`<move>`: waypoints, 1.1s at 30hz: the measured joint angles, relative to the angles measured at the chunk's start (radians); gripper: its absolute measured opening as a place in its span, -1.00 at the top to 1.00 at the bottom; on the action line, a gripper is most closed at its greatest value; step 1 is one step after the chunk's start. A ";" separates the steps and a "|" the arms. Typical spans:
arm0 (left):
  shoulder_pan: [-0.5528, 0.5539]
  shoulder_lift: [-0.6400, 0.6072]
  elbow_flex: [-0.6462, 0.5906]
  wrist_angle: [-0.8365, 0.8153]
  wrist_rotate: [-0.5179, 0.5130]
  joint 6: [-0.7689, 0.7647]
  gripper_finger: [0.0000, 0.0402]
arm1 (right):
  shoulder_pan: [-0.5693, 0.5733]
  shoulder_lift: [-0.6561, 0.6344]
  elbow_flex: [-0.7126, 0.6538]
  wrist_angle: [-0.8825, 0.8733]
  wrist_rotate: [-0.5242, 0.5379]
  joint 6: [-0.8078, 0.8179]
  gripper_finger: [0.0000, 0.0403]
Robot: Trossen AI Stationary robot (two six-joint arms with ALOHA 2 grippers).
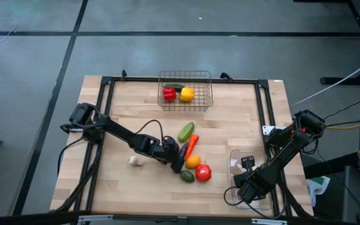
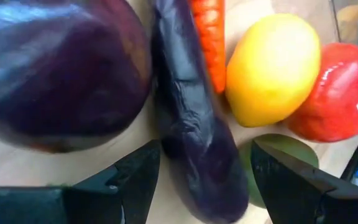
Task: Sort produce into baskets
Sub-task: Put the purple eggplant into the wire basket
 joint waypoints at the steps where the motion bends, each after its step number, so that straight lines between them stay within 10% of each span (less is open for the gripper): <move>1: 0.001 0.006 0.000 0.001 0.000 0.000 -0.22 | 0.000 0.000 0.000 0.000 0.000 0.000 -0.97; 33: 0.053 -0.014 0.000 0.012 0.146 0.063 0.07 | 0.000 0.000 0.000 0.019 0.000 0.000 -0.97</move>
